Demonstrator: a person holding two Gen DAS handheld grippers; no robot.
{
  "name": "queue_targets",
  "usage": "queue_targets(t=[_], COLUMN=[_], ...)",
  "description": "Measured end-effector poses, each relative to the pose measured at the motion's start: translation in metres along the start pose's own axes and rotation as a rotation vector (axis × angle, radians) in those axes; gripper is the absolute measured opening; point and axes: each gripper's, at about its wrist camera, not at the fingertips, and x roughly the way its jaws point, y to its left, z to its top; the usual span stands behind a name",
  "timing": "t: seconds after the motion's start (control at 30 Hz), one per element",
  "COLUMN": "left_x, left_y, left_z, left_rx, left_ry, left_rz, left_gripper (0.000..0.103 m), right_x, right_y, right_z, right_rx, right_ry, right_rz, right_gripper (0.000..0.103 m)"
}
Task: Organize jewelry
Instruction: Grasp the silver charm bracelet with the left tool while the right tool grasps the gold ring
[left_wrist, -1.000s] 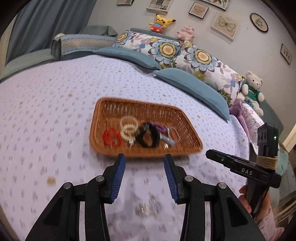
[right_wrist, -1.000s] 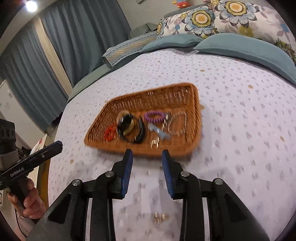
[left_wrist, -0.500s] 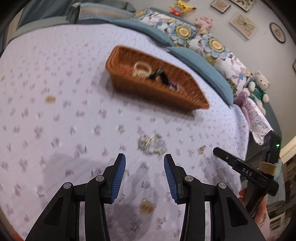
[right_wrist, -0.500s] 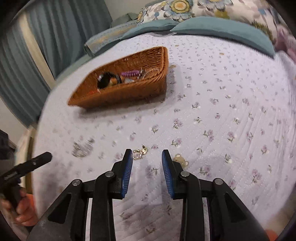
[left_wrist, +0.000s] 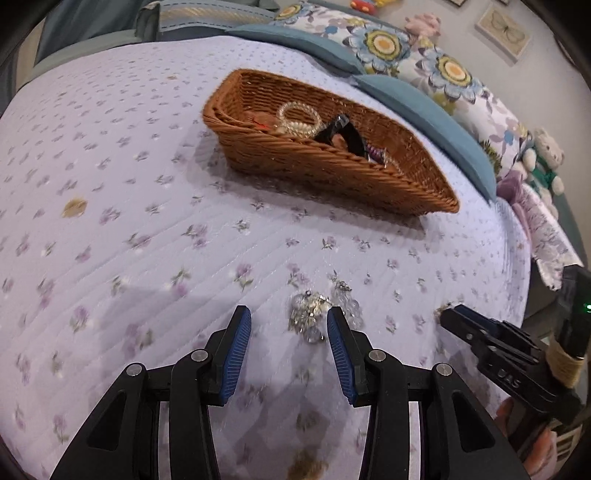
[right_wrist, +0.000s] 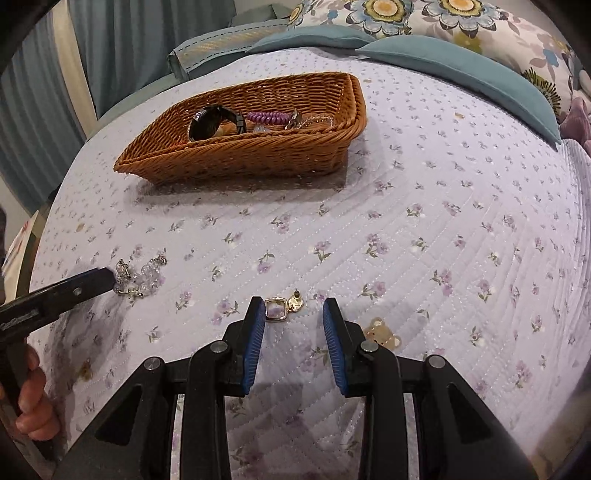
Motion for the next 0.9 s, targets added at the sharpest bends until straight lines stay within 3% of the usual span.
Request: queue_targets(t=[0.13,0.5,0.63,0.73,0.8,0.9], left_x=[0.012,0.021,0.021,0.02,0.018,0.015], left_y=[-0.015,-0.025,-0.024,-0.025,-0.021,-0.013], left_z=[0.001,0.004,0.004,0.004,0.005,0.005], left_rx=[0.093,0.142,0.135,0.138,0.119,0.084], left_ry=[0.026,0.014,0.01,0.003,-0.009,-0.018], left_rz=[0.056,0.093,0.083,0.09,0.078,0.04], left_gripper=[0.044,0.044,0.043,0.038,0.02,0.018], right_x=[0.003,0.015,0.016,0.016,0.014,0.009], right_y=[-0.001,0.012,0.016,0.018,0.018,0.018], right_z=[0.002,0.011,0.01,0.01,0.009,0.009], right_rx=[-0.001,-0.058,-0.083,-0.091,-0.09,-0.082], right_ry=[0.014,0.038,0.036,0.028,0.016,-0.007], right_rz=[0.001,-0.059,-0.066,-0.064,-0.063,-0.058], right_gripper=[0.035,0.035,0.019,0.013,0.013,0.012])
